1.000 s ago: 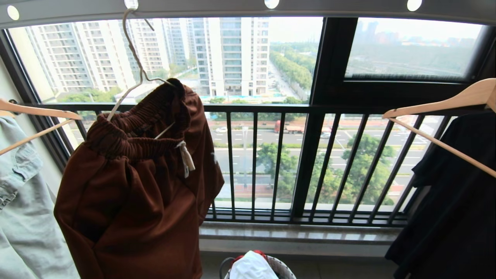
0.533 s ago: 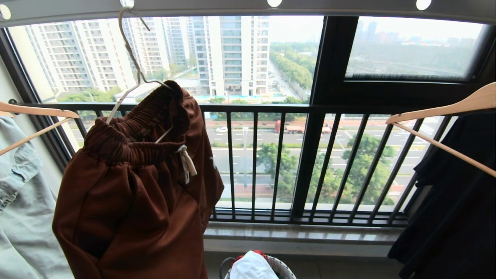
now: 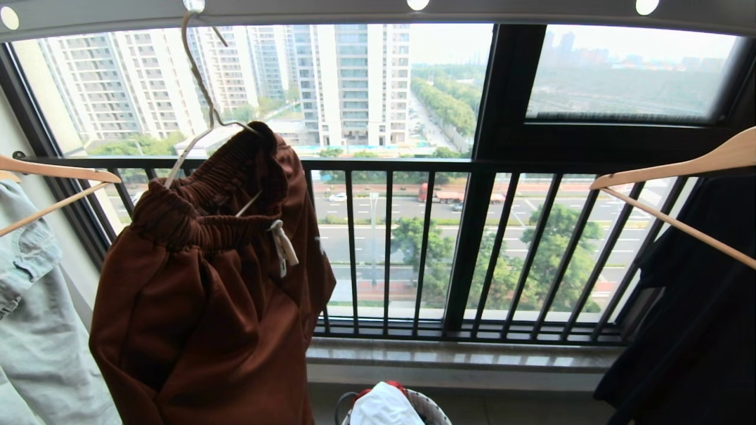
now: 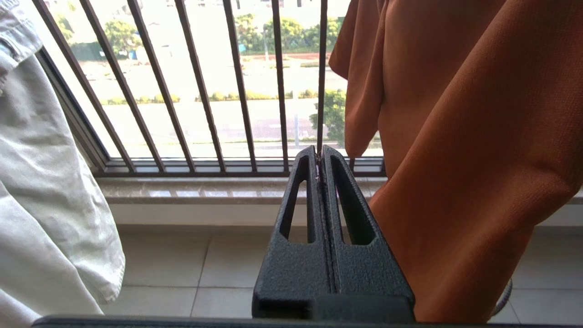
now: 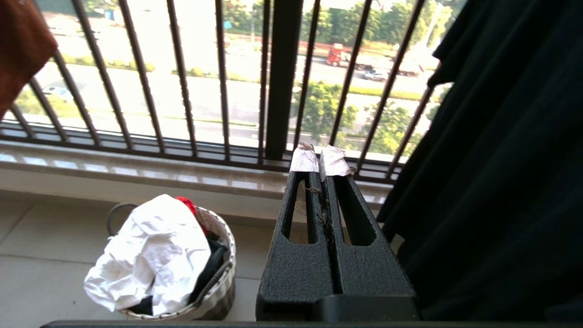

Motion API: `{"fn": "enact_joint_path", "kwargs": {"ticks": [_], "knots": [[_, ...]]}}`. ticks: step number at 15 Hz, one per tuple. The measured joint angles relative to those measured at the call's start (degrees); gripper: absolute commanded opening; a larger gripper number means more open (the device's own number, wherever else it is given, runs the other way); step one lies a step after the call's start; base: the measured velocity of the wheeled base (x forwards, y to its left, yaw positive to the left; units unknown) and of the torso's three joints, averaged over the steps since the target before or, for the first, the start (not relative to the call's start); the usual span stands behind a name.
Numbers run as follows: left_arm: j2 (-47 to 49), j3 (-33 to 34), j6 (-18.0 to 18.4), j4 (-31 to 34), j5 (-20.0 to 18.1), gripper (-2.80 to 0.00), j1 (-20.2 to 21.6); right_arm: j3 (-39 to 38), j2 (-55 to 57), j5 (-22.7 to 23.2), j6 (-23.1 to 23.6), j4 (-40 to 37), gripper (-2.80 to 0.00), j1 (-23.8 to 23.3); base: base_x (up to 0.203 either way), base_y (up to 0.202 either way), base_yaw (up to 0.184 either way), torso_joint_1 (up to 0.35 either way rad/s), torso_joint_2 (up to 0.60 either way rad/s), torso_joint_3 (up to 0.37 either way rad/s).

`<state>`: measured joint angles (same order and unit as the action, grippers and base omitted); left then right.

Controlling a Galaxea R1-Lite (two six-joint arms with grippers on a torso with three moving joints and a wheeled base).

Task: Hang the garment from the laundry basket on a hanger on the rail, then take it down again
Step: Take the clothes off the clothes rack

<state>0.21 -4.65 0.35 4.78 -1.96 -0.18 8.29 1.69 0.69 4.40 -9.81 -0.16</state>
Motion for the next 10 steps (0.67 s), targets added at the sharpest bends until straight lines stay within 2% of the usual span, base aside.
{"fn": "enact_joint_path", "kwargs": {"ticks": [2, 3, 5, 7, 10], "knots": [[0.0, 3.3, 2.0, -5.7, 0.4, -2.80, 0.0, -4.5, -1.0, 3.9, 0.3, 7.2, -2.80, 0.1, 0.000, 0.000, 0.000, 0.000, 0.00, 0.000], [0.0, 3.8, 3.6, -6.4, 0.5, -2.80, 0.0, -5.6, -1.3, 4.3, 0.6, 9.9, -2.80, 0.1, 0.000, 0.000, 0.000, 0.000, 0.00, 0.000], [0.0, 4.4, 5.4, -6.3, 0.6, -2.80, 0.0, -6.9, -1.5, 2.8, 1.3, 10.9, -2.80, 0.1, 0.000, 0.000, 0.000, 0.000, 0.00, 0.000], [0.0, 4.5, 5.5, -6.3, 0.6, -2.80, 0.0, -7.9, -1.7, 0.6, 1.6, 10.7, -2.80, 0.1, 0.000, 0.000, 0.000, 0.000, 0.00, 0.000], [0.0, 4.6, 4.9, -4.3, 0.7, -2.80, 0.0, -8.1, -1.7, 0.5, 0.6, 8.9, -2.80, 0.1, 0.000, 0.000, 0.000, 0.000, 0.00, 0.000]]}}
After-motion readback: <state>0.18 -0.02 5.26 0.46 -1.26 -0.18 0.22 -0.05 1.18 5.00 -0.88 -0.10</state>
